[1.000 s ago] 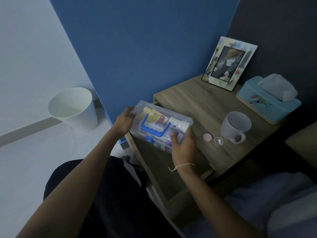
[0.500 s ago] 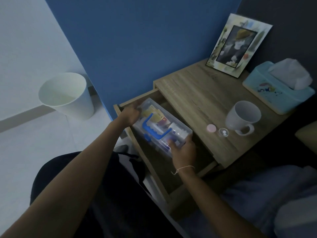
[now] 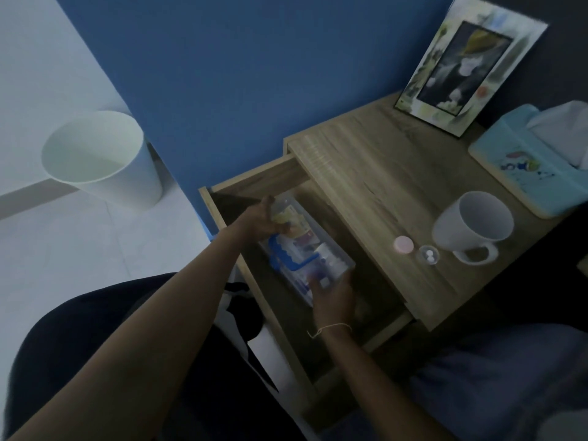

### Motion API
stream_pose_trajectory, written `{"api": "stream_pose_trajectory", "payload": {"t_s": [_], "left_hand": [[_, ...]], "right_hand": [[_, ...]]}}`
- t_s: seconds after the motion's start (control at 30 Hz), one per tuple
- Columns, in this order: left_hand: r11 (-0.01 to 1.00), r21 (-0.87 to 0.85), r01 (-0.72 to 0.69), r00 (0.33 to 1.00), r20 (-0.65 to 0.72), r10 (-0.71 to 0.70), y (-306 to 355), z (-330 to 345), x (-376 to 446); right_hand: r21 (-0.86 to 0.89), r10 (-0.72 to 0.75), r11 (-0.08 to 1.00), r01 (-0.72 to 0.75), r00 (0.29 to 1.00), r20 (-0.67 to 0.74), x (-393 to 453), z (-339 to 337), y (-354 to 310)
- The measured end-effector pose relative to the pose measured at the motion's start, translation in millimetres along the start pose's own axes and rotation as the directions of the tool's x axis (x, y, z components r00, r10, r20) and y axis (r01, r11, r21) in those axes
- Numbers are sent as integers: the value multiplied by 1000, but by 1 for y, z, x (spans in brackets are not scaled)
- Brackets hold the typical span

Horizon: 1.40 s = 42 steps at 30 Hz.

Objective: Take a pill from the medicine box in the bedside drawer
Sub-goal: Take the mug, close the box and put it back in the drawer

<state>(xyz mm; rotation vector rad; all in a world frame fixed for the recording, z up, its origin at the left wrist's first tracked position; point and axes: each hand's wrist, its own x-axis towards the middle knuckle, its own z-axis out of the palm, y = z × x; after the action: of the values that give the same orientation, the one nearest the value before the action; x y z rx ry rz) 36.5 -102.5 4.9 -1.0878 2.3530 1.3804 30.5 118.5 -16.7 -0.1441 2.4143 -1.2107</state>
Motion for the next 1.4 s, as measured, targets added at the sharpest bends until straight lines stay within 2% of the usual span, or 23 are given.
{"api": "stream_pose_trajectory", "payload": {"t_s": [0.17,0.23,0.3,0.4,0.5,0.67,1.0,1.13,1.2,1.27,1.4], "left_hand": [[998,21,-59,998,-36,60,-9,3,6],[976,196,-95,992,-69,110,-11,6,4],[875,468,-123,975,-108,194,-12,13,-1],[759,615,-213,932,-105,347,-14,24,-14],[688,679,-255,925,-36,378,-13,30,-22],[720,650,-243,945,-9,328,-19,34,-24],[719,635,-282,932,5,362,-23,32,-22],[711,647,-274,932,-6,363,-20,32,-26],[735,627,-260,934,-31,357,-17,32,-30],[769,593,-238,927,-97,361,-13,29,-35],[823,552,-134,865,-339,369,-8,21,-48]], "right_hand": [[-42,-18,999,17,999,-27,3,10,5],[-96,-42,995,39,999,-30,3,9,7],[-246,-134,961,126,991,-19,3,4,6],[-468,-356,802,373,926,129,16,-4,4],[-598,-388,636,487,872,298,34,-8,2],[-651,-372,552,521,853,367,38,-6,5],[-672,-338,596,440,896,287,15,9,6],[-664,-302,614,427,904,301,13,7,1],[-623,-327,624,472,882,340,17,0,-10],[-580,-435,583,569,821,368,25,-9,-28],[-519,-635,542,661,727,262,64,-22,-80]]}}
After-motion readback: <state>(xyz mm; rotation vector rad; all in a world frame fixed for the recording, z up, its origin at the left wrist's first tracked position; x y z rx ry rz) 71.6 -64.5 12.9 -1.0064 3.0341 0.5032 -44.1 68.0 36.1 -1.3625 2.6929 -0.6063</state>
